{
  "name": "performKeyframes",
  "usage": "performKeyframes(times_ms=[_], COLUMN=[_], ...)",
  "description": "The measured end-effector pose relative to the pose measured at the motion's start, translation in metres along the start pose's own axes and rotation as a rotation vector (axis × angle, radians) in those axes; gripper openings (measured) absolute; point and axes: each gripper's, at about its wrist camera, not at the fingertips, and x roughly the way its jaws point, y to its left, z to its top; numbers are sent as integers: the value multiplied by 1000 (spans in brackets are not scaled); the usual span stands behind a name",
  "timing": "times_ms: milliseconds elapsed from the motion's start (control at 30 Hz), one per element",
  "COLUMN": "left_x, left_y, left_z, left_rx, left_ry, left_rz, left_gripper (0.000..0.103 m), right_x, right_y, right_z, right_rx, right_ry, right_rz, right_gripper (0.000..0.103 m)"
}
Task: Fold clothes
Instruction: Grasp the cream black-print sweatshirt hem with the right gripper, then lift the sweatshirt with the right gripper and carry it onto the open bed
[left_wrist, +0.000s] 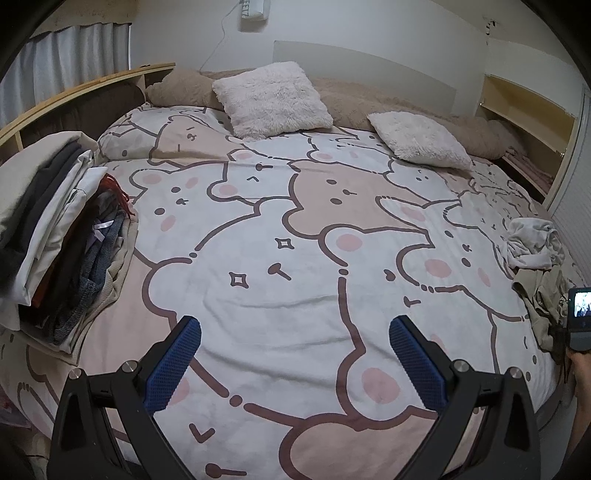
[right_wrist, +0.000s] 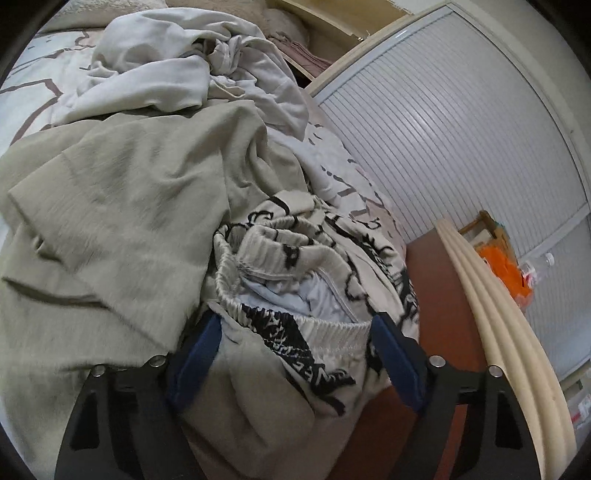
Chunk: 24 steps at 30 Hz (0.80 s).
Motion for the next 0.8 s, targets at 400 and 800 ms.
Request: performKeyframes(times_ms=[400, 800], left_x=[-8, -15], left_y=[-3, 4], left_z=[-2, -10], left_rx=[0, -15], left_ry=[-19, -26], left_rz=[-6, -14], left_gripper=[103, 103], right_x=[9, -67], right_y=[-56, -158], right_z=[16, 77], right_rx=[324, 576], right_ry=[84, -119], right_rz=[448, 1040], right_gripper=[14, 13])
